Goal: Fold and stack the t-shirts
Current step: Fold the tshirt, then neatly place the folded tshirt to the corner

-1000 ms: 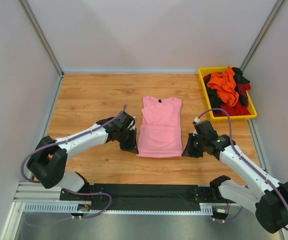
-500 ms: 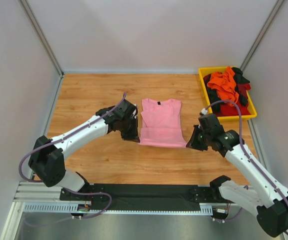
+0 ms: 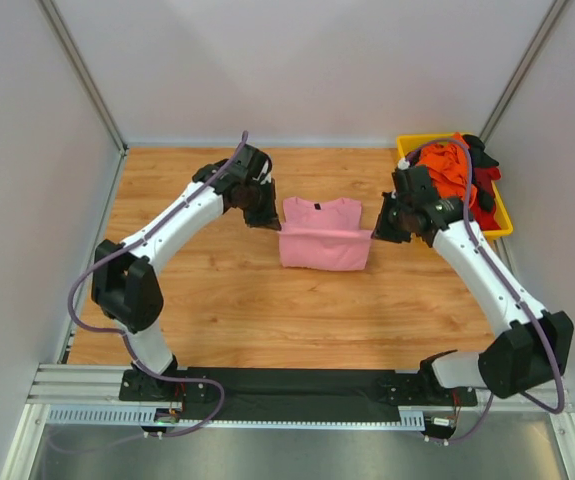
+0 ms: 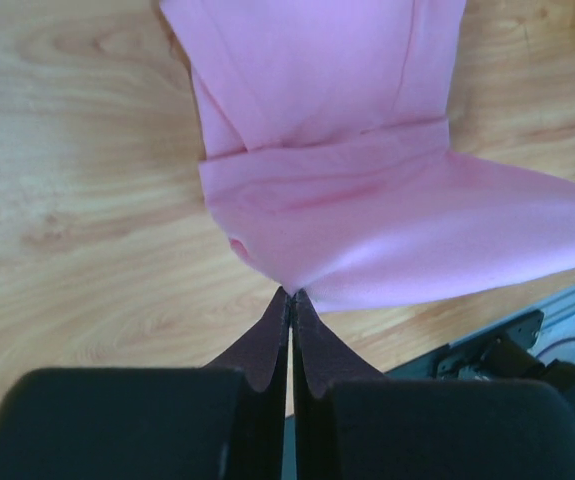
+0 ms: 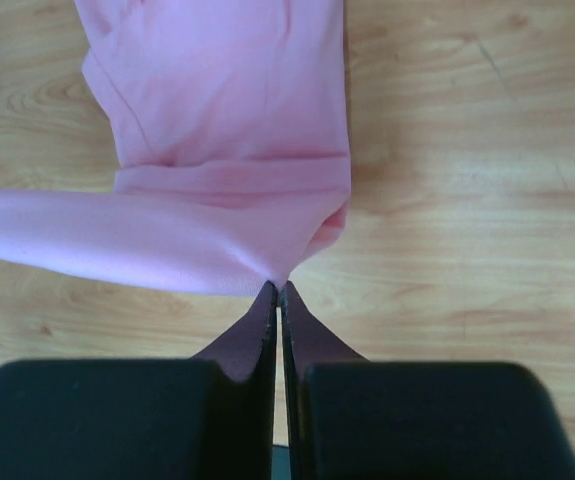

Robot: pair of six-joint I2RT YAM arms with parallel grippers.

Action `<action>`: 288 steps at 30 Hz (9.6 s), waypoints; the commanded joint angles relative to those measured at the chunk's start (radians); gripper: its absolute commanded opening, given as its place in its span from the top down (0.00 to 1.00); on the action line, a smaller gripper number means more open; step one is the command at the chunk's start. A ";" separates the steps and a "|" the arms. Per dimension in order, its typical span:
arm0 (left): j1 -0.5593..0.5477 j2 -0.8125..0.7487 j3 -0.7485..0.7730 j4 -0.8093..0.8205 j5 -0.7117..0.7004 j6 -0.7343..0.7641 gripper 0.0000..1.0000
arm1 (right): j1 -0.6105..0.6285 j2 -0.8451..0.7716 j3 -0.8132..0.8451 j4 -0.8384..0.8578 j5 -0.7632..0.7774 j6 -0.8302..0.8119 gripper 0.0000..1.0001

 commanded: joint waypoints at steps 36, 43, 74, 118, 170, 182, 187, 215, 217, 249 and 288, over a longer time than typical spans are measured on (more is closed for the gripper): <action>0.221 0.718 0.666 0.360 0.298 0.084 0.88 | -0.183 0.800 0.664 0.250 -0.141 -0.175 0.95; 0.256 0.580 0.571 0.274 0.126 0.168 0.60 | -0.187 0.763 0.684 0.158 -0.076 -0.202 0.55; 0.135 0.401 -0.016 0.333 0.118 0.198 0.85 | -0.198 0.760 0.373 0.244 -0.329 -0.303 0.54; 0.233 0.916 0.772 0.492 0.462 0.308 0.45 | -0.212 0.585 0.156 0.352 -0.596 -0.279 0.52; 0.213 0.354 -0.112 0.583 0.453 0.314 0.52 | -0.224 0.639 0.069 0.366 -0.630 -0.397 0.52; 0.201 0.367 -0.131 0.534 0.373 0.373 0.47 | -0.224 0.714 0.107 0.349 -0.635 -0.437 0.57; 0.199 0.384 -0.138 0.555 0.397 0.371 0.46 | -0.224 0.720 0.109 0.359 -0.644 -0.442 0.60; 0.195 0.387 -0.064 0.390 0.220 0.396 1.00 | -0.250 0.680 0.081 0.360 -0.648 -0.446 1.00; 0.195 0.373 -0.078 0.390 0.197 0.391 1.00 | -0.250 0.677 0.073 0.360 -0.645 -0.439 1.00; 0.232 0.506 0.278 0.233 0.342 0.428 0.44 | -0.227 0.350 -0.031 0.343 -0.588 -0.274 0.37; 0.523 0.612 0.474 0.008 0.100 0.537 1.00 | -0.223 0.284 -0.031 0.369 -0.595 -0.267 0.37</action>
